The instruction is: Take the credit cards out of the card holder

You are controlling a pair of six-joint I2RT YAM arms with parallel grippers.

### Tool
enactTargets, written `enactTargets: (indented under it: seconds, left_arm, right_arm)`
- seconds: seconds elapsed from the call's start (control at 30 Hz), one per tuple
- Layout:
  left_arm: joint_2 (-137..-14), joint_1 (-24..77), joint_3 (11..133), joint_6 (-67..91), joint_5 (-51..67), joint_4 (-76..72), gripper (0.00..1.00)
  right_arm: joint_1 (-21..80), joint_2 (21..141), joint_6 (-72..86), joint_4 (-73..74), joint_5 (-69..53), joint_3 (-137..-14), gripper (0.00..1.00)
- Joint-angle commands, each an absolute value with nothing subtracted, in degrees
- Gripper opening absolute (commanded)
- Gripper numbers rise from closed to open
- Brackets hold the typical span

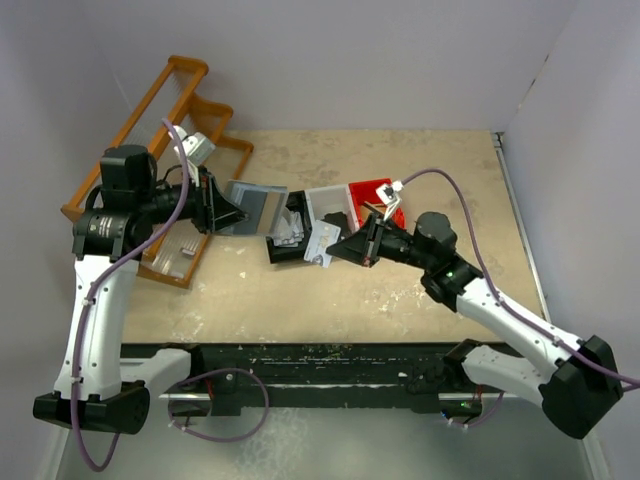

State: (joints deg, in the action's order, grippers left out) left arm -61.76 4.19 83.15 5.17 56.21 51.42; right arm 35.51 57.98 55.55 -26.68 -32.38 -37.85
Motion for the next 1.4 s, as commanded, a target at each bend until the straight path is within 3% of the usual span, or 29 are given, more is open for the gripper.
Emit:
enactTargets:
  seconds: [0.0,0.17,0.5,1.03,1.23,1.37]
  left_arm:
    - [-60.8,4.04,85.78,-1.38,42.41,53.72,0.02]
    - [-59.34,4.04,87.52,-1.84,43.73,54.69,0.02]
    - [-54.51,4.12,87.98,-0.97,62.54,56.61,0.03]
    - [-52.83,4.13,83.72,9.17,75.09,51.23,0.03]
    - [-51.77,4.12,81.18,17.81,80.16,43.44,0.02]
    - [-51.63,4.12,81.64,21.07,81.89,40.93,0.02]
  right_arm:
    - [35.33,62.53,44.89,-11.03,-28.23,-45.0,0.0]
    - [35.36,75.9,37.91,-4.78,-25.85,-55.56,0.0]
    - [35.79,106.28,31.83,1.71,-21.46,-81.0,0.0]
    - [40.8,120.88,30.9,6.15,-14.22,-94.31,0.0]
    - [42.41,120.73,30.2,8.91,-9.67,-96.22,0.3]
    - [42.47,117.14,29.57,8.91,-8.88,-95.1,0.44]
